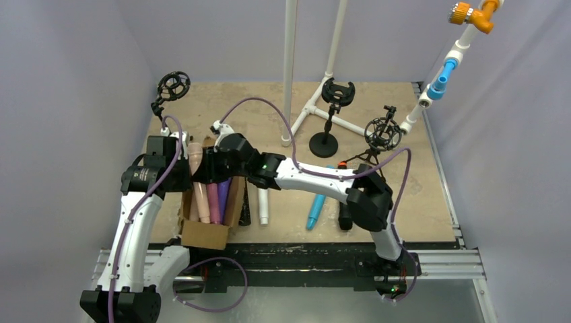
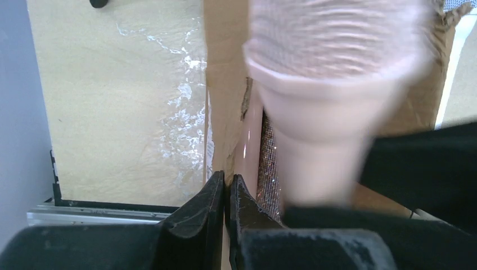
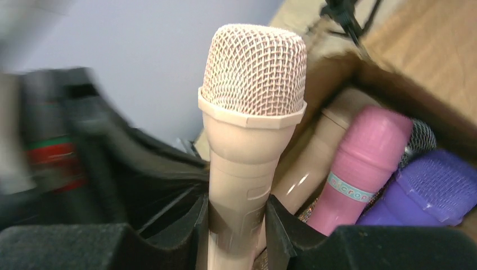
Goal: Attach the microphones to the stand
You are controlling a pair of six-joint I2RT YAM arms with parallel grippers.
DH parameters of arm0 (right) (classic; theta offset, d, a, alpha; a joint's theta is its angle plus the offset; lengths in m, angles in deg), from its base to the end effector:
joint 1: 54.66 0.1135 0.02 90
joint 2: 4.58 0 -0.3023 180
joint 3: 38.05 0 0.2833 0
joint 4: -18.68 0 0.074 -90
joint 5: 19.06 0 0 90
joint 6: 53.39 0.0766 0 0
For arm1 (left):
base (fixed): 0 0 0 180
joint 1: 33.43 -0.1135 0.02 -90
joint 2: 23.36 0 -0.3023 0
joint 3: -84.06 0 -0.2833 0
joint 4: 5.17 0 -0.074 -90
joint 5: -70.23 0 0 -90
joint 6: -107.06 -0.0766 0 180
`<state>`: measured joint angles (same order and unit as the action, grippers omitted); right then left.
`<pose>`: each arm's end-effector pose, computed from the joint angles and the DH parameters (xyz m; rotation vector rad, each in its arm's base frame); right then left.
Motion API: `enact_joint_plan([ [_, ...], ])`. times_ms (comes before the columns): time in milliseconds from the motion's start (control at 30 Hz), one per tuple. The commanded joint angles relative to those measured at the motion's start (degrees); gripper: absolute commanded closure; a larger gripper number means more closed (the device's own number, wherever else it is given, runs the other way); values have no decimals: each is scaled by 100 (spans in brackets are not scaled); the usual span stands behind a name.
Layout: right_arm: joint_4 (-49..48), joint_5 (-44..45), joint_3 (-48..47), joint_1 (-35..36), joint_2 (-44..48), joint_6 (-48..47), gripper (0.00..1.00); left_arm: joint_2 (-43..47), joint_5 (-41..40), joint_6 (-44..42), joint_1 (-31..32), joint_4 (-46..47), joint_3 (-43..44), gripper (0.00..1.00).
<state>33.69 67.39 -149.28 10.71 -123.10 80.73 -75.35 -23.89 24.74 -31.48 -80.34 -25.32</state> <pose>0.2393 0.5333 0.2861 -0.4512 2.1569 1.2460 0.1853 -0.0008 0.3167 -0.1552 2.5492 0.0271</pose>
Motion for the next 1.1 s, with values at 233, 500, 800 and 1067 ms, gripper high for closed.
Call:
enact_joint_plan([
  [233,-91,-533,1585,-743,1992,-122,97,199,-130,-119,33,500,102,100],
  [500,942,209,3277,-1313,3065,-422,97,269,-56,-58,33,506,98,100],
  [800,569,346,4152,-1553,2702,-230,96,276,-38,22,33,486,107,100],
  [1067,471,582,3899,-1561,2052,-273,66,320,15,28,33,473,83,100],
])
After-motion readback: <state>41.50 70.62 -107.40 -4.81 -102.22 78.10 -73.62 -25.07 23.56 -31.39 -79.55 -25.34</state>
